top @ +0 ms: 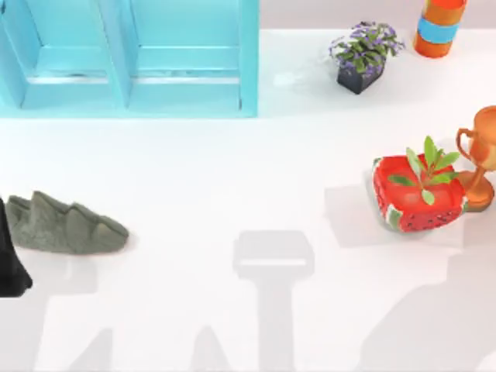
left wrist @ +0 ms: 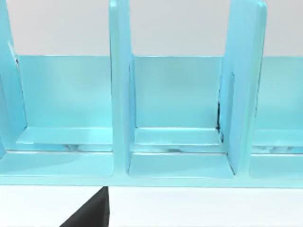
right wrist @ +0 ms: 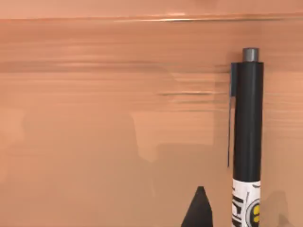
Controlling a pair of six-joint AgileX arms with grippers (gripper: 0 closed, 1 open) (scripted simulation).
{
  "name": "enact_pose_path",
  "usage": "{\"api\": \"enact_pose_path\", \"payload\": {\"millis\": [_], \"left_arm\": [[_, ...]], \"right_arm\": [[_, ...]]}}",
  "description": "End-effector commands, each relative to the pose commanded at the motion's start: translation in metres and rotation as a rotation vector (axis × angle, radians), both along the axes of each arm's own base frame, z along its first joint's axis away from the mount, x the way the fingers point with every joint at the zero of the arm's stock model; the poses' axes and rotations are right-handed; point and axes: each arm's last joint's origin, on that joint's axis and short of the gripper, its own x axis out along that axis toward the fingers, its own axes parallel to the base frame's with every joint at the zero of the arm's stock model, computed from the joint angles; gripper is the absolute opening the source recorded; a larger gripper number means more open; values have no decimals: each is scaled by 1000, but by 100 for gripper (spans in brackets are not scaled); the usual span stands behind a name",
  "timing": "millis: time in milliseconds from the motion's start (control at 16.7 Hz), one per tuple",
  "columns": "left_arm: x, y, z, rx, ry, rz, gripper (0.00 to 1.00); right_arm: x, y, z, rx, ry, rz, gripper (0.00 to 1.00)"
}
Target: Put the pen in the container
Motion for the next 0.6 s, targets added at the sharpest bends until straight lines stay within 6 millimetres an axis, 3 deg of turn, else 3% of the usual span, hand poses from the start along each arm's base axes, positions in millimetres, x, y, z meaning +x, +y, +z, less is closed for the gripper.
{"api": "enact_pose_path", "payload": {"millis": [240, 600], "left_arm": [[0, 0, 0, 0, 0, 0, 100], [0, 0, 0, 0, 0, 0, 100]], "right_arm": [[0, 0, 0, 0, 0, 0, 98], [0, 0, 0, 0, 0, 0, 100]]}}
